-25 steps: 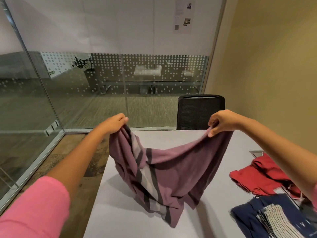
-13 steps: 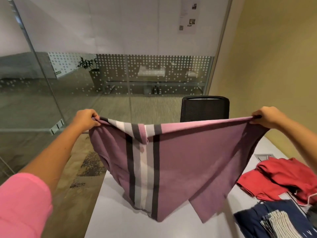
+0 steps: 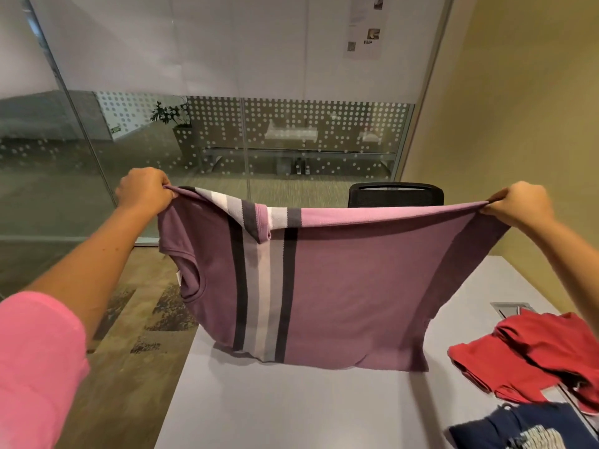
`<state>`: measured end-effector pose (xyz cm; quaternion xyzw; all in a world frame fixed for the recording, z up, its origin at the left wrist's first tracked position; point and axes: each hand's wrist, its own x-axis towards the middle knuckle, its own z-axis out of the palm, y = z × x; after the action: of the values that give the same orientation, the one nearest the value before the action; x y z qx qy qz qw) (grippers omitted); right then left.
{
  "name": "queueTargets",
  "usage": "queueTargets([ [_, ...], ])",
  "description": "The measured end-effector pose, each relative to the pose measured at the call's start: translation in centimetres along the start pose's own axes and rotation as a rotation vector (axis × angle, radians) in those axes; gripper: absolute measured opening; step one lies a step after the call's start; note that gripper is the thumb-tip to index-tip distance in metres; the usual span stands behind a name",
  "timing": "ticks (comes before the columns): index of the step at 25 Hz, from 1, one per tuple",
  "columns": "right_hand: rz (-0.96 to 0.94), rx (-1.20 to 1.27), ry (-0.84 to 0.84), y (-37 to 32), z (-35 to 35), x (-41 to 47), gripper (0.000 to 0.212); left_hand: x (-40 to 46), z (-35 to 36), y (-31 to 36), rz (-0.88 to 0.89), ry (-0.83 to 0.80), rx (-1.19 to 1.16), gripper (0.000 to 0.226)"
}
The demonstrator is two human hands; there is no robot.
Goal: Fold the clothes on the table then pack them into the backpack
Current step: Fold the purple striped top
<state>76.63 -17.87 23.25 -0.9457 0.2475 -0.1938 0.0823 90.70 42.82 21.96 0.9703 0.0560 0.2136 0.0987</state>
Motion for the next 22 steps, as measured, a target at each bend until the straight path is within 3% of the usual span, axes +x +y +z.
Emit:
queueTargets([
  [3,0.089,0.176,-0.036,-2.0,1.4,2.5,0.009,2.6,1.2,1.7,-0.081,-0.021,-0.172,0.014],
  [7,0.261,0.557,-0.012,-4.9,3.8,6.6,0.015,8.2,3.6,4.4,-0.260,-0.170,-0.617,0.007],
  [9,0.292,0.681,0.025,-6.4,4.7,8.9,0.016,12.1,5.4,5.5,-0.265,-0.180,-0.671,0.013],
  [16,0.292,0.930,0.241,-8.7,5.9,14.6,0.026,17.4,7.3,8.1,-0.250,-0.016,-0.842,0.019],
  [19,0.292,0.974,0.314,-7.1,6.3,15.5,0.039,16.5,7.2,7.1,-0.249,0.055,-1.014,0.028],
  [22,0.256,0.957,0.350,-5.1,7.5,14.1,0.037,13.4,6.6,5.2,-0.179,0.113,-1.146,0.033],
])
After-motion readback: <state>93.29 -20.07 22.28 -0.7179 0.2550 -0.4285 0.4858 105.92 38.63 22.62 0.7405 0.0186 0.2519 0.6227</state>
